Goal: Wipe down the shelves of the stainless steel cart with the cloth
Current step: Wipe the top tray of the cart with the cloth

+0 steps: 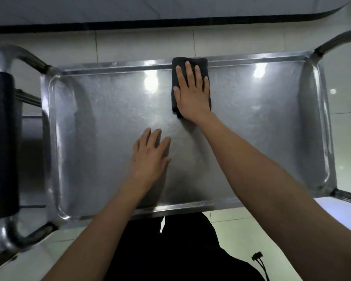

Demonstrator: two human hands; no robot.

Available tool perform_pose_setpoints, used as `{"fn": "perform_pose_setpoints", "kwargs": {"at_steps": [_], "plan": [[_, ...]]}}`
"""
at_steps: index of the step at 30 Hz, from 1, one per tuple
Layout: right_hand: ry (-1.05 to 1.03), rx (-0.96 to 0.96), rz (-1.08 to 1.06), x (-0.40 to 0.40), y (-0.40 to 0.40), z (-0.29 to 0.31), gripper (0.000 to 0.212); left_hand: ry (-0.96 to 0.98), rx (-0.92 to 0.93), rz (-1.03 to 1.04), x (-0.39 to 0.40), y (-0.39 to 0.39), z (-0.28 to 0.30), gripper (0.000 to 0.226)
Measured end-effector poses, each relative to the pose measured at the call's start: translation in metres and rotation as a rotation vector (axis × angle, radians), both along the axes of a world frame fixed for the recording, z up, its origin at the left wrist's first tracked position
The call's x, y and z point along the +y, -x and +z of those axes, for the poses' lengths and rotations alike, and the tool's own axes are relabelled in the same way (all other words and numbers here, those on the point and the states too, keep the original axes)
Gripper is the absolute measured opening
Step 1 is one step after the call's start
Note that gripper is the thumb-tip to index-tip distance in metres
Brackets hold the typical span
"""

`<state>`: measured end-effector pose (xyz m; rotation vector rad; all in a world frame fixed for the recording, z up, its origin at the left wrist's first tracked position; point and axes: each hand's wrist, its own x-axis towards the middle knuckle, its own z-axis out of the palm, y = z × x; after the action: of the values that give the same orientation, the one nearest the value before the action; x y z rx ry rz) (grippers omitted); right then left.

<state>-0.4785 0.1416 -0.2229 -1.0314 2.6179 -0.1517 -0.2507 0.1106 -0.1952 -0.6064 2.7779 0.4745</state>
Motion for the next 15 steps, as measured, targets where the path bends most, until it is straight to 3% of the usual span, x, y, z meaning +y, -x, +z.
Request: {"fn": "perform_pose_setpoints", "kwargs": {"at_steps": [7, 15], "plan": [[0.031, 0.015, 0.012, -0.033, 0.014, -0.002, 0.062, 0.031, -0.026, -0.018, -0.007, -0.006, -0.001, 0.061], [0.021, 0.026, 0.026, 0.032, -0.067, -0.001, 0.063, 0.022, -0.102, -0.094, -0.021, -0.029, 0.001, 0.068]]}}
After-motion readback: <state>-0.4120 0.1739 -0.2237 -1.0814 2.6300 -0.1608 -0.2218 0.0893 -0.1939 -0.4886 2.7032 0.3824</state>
